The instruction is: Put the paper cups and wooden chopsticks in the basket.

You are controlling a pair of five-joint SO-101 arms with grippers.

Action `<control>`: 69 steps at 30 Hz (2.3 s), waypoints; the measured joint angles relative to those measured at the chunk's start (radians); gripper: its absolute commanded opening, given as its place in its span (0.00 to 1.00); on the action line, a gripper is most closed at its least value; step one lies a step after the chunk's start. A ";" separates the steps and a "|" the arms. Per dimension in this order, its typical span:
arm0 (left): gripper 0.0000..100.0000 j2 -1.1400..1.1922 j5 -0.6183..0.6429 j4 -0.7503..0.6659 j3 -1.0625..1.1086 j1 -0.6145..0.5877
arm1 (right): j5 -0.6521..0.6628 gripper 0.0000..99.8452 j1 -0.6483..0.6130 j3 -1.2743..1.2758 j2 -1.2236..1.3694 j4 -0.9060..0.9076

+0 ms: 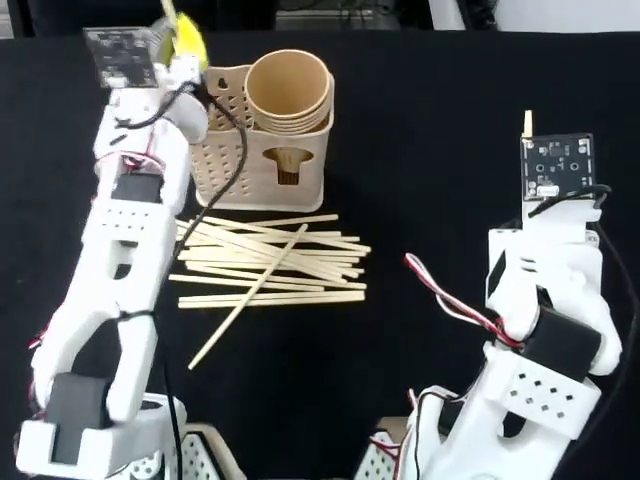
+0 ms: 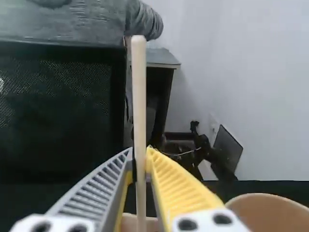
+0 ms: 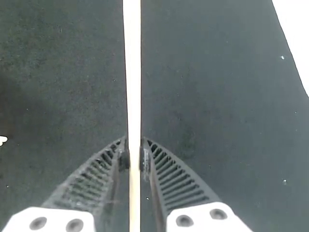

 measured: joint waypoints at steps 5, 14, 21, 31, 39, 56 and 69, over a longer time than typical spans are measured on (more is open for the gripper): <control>0.05 0.002 0.000 -0.032 0.014 0.003 | 0.000 0.01 0.000 0.000 0.000 0.000; 0.21 -0.043 -0.005 0.370 0.002 0.015 | 0.000 0.01 0.000 0.000 0.000 -0.018; 0.21 -0.275 -0.058 0.644 -0.063 -0.014 | 0.000 0.01 -0.164 -0.078 0.000 -0.021; 0.21 -0.770 0.015 0.937 0.041 -0.187 | -0.196 0.01 -0.560 -0.433 -0.012 -0.176; 0.21 -1.346 0.098 0.977 0.529 -0.364 | -0.288 0.01 -0.799 -0.347 0.021 -0.542; 0.21 -1.536 0.106 1.227 0.675 -0.416 | -0.245 0.01 -1.099 -0.232 0.374 -1.033; 0.21 -1.579 0.104 1.227 0.724 -0.416 | -0.239 0.01 -1.082 -0.143 0.806 -1.854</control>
